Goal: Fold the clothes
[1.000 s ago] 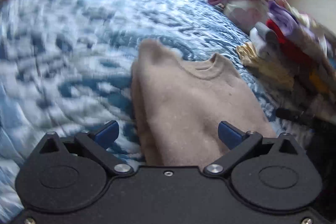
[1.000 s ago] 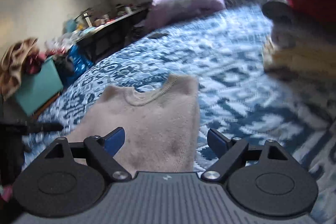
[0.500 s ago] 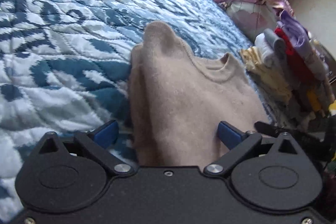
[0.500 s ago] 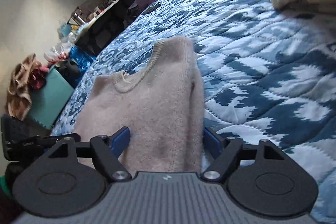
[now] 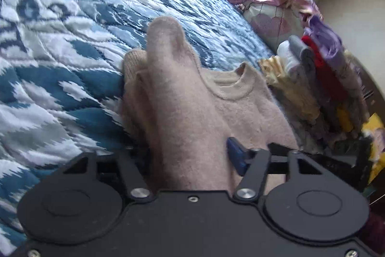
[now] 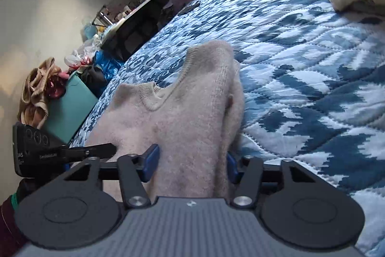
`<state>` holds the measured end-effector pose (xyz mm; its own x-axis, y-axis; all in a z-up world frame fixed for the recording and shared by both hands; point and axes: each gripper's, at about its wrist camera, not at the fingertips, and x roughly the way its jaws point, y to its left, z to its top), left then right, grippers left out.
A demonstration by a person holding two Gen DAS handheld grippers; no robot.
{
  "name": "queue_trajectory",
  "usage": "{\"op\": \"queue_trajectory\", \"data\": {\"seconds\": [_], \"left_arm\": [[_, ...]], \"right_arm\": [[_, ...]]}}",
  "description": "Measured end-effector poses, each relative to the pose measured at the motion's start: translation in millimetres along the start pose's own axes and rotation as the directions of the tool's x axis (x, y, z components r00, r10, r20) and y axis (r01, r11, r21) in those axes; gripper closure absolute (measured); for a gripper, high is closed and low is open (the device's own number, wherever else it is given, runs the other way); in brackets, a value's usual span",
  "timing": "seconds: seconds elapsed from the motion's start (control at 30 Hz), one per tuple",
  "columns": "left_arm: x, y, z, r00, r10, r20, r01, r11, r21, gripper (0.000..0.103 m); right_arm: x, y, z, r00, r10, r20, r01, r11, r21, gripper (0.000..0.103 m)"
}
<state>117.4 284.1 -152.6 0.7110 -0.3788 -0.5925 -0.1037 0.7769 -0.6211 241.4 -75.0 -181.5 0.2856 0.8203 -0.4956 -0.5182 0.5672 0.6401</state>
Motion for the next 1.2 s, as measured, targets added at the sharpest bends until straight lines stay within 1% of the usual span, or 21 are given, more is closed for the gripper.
{"op": "queue_trajectory", "data": {"seconds": [0.03,0.07,0.17,0.27,0.37,0.43,0.53,0.63,0.7,0.8,0.87,0.93,1.0,1.07,1.1,1.13,1.17,1.2], "left_arm": [[-3,0,1,0.999,-0.032,0.000,0.032,0.999,-0.023,0.062],[-9,-5,2,0.998,-0.055,0.015,0.056,0.998,-0.015,0.063],[-33,-19,0,0.993,-0.104,0.053,0.103,0.995,0.013,0.063],[-76,-8,-4,0.986,-0.111,0.125,0.114,0.993,-0.017,0.063],[-118,3,-7,0.973,-0.116,0.197,0.127,0.991,-0.046,0.063],[-146,10,-9,0.962,-0.117,0.245,0.137,0.989,-0.065,0.063],[-200,45,-21,0.936,-0.058,0.348,0.113,0.984,-0.140,0.063],[-252,85,-35,0.898,0.022,0.439,0.090,0.968,-0.232,0.063],[-285,112,-48,0.862,0.081,0.501,0.075,0.956,-0.283,0.063],[-328,147,-58,0.804,0.157,0.573,0.067,0.934,-0.350,0.063],[-352,166,-60,0.763,0.196,0.616,0.067,0.924,-0.376,0.063],[-372,185,-59,0.727,0.211,0.653,0.085,0.917,-0.391,0.063],[-384,207,-58,0.701,0.221,0.679,0.114,0.904,-0.412,0.063],[-382,232,-59,0.701,0.241,0.671,0.119,0.888,-0.443,0.063],[-380,244,-59,0.702,0.251,0.667,0.121,0.880,-0.458,0.062],[-372,261,-60,0.725,0.255,0.640,0.113,0.873,-0.475,0.055],[-371,263,-64,0.729,0.291,0.619,0.057,0.876,-0.479,0.043],[-370,265,-68,0.731,0.328,0.598,0.000,0.877,-0.480,0.043]], "right_arm": [[-2,4,1,1.000,0.016,0.007,-0.016,1.000,0.001,0.059],[-5,9,2,0.999,0.031,0.013,-0.031,1.000,0.002,0.062],[-12,22,5,0.996,0.079,0.033,-0.079,0.997,0.003,0.066],[-18,42,9,0.993,0.109,0.038,-0.108,0.994,-0.022,0.066],[5,86,17,0.987,0.159,-0.001,-0.158,0.985,-0.073,0.066],[22,116,22,0.981,0.194,-0.031,-0.196,0.975,-0.107,0.066],[49,161,30,0.967,0.243,-0.078,-0.252,0.955,-0.155,0.066],[82,208,36,0.947,0.292,-0.135,-0.315,0.928,-0.201,0.066],[119,243,33,0.924,0.330,-0.195,-0.370,0.899,-0.233,0.066],[174,294,31,0.882,0.386,-0.270,-0.452,0.855,-0.253,0.066],[211,327,31,0.850,0.424,-0.312,-0.505,0.826,-0.252,0.066],[244,352,32,0.823,0.454,-0.340,-0.545,0.800,-0.251,0.067],[270,366,36,0.802,0.485,-0.349,-0.575,0.787,-0.226,0.067],[294,370,39,0.785,0.512,-0.348,-0.593,0.782,-0.189,0.067],[309,364,33,0.793,0.492,-0.359,-0.575,0.799,-0.178,0.066],[325,355,25,0.808,0.455,-0.375,-0.542,0.823,-0.171,0.066],[341,346,16,0.821,0.417,-0.391,-0.508,0.845,-0.165,0.060],[360,335,4,0.849,0.314,-0.424,-0.420,0.889,-0.183,0.052]]}}
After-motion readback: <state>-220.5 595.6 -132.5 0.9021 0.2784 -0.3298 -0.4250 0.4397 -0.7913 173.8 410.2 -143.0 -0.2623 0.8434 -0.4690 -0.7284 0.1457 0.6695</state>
